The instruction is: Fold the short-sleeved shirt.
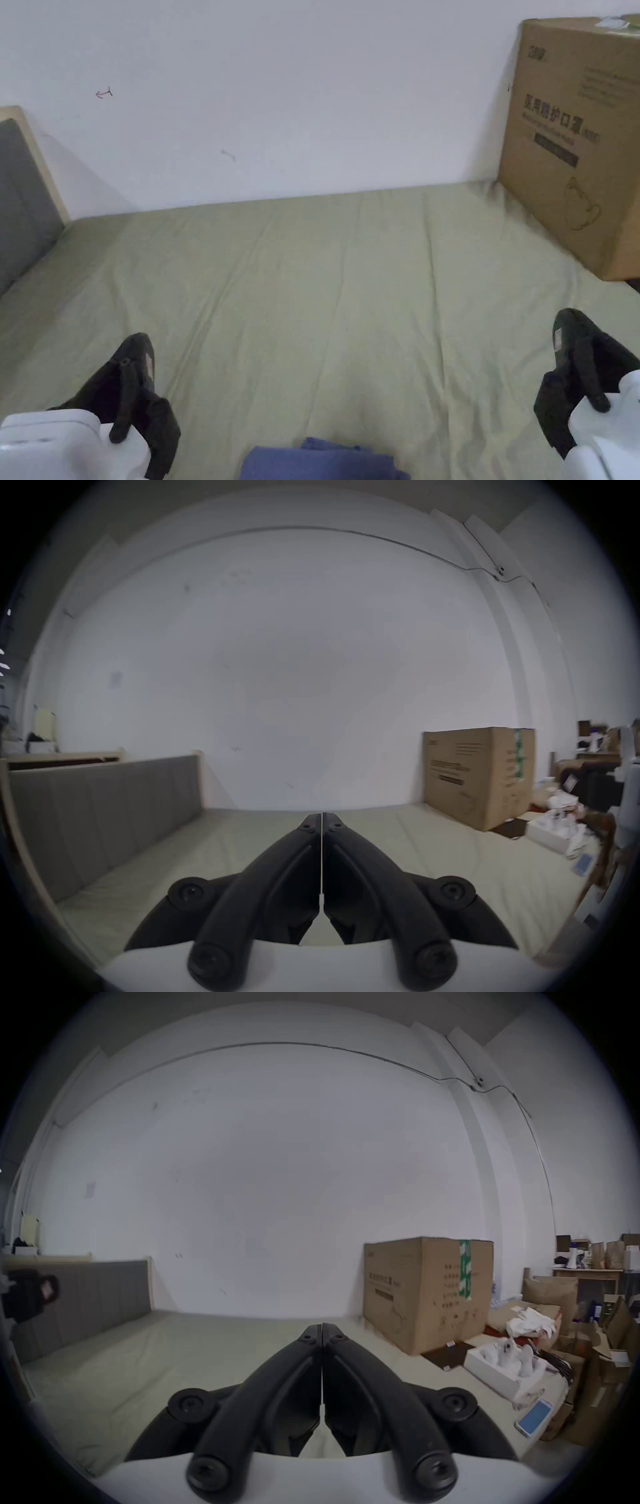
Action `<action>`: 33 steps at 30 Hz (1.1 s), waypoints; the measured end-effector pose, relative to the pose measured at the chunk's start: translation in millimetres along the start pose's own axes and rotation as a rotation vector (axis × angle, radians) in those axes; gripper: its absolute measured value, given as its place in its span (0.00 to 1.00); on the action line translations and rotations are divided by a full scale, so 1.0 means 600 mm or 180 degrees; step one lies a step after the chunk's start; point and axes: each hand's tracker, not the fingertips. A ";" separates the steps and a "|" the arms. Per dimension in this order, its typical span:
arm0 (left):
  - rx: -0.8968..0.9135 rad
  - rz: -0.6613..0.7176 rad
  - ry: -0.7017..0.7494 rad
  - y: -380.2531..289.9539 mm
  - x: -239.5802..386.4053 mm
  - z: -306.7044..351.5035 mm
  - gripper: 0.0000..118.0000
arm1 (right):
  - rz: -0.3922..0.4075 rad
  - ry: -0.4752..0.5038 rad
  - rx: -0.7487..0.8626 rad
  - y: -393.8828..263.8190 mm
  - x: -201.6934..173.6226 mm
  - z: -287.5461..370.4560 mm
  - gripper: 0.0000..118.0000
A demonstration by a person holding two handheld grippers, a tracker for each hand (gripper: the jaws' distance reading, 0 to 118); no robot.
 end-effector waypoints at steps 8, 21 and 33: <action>-0.0190 -0.0062 -0.0068 -0.010 -0.005 0.004 0.00 | 0.0021 0.0038 -0.0219 0.008 0.000 0.006 0.00; -0.2501 0.1652 -0.1109 -0.162 -0.164 -0.127 0.00 | 0.0180 0.1939 -0.3828 -0.267 -0.122 -0.183 0.00; -0.3558 0.3277 -0.2377 -0.422 -0.201 -0.243 1.00 | -0.0316 0.1765 -0.4174 -0.303 -0.113 -0.216 0.00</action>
